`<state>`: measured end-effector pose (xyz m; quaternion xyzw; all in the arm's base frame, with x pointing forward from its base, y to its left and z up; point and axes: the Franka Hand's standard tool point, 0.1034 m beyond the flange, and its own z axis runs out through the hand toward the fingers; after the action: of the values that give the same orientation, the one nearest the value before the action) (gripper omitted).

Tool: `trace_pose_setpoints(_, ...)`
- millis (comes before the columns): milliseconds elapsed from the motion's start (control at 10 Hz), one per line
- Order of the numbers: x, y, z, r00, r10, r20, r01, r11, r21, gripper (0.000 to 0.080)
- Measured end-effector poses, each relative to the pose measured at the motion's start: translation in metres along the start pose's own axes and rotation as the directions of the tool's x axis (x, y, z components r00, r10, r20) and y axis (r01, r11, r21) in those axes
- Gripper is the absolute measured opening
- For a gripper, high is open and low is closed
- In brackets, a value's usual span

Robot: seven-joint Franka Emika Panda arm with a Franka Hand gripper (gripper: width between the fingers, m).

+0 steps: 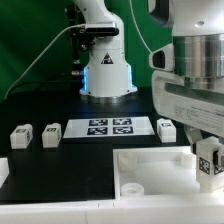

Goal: Assemble one leg

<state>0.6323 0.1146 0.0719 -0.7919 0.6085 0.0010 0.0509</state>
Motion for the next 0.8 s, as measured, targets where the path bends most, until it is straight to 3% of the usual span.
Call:
trace_pose_setpoints(200, -0.0049, 0.0003, 0.0012, 0.946, 0.321, 0.048, -0.323, 0.946, 0.032, 0.0294)
trace_pose_setpoints(400, -0.0059, 0.0004, 0.0019, 0.928, 0.368, 0.062, -0.371, 0.928, 0.038, 0.0294)
trace_pose_setpoints(600, -0.0062, 0.0009, 0.0029, 0.949, 0.308, 0.059, -0.311, 0.950, 0.041, 0.0534)
trace_pose_setpoints(700, -0.0067, 0.0010, 0.0033, 0.950, 0.306, 0.059, -0.309, 0.950, 0.040, 0.0613)
trace_pose_setpoints(800, -0.0083, 0.0018, 0.0046, 0.986, 0.159, 0.045, -0.161, 0.986, 0.043, 0.0613)
